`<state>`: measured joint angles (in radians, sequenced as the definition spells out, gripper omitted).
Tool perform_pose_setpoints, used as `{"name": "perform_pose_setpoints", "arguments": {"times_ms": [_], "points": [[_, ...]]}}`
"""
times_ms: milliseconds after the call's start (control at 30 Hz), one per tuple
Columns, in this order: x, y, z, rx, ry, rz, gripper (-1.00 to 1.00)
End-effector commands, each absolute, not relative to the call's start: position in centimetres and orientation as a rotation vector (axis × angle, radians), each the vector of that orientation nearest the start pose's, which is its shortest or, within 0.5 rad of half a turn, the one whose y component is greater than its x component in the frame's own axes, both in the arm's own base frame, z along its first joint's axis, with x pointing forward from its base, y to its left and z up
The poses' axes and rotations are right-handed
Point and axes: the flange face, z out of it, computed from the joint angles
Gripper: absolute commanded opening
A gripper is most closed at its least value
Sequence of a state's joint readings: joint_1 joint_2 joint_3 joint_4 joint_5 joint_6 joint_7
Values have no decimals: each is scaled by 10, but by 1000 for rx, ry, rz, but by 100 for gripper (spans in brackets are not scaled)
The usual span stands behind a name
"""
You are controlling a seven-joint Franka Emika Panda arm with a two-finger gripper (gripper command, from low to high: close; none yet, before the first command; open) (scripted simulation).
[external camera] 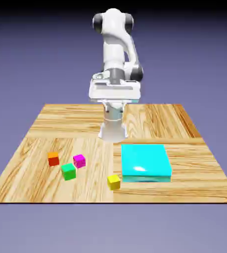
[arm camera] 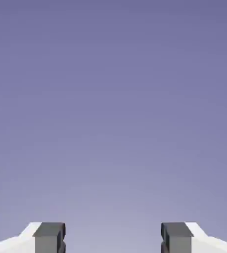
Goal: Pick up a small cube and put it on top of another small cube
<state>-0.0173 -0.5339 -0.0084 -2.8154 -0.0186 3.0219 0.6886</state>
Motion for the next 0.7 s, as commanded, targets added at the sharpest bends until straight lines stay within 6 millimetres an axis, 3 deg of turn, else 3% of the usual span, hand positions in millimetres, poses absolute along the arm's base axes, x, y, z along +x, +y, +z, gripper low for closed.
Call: {"name": "perform_pose_setpoints", "arguments": {"times_ms": [0, 200, 433, 533, 567, 667], "points": [[393, -20, 424, -2634, 918, -968, 0], [381, -86, 331, -2979, 778, -644, 0], [328, -148, 230, -3178, 516, -111, 0], [295, -167, 192, -3176, 383, 122, 0], [295, -167, 192, -3176, 383, 122, 0], [295, -169, 167, -3184, 386, 125, 0]]}}
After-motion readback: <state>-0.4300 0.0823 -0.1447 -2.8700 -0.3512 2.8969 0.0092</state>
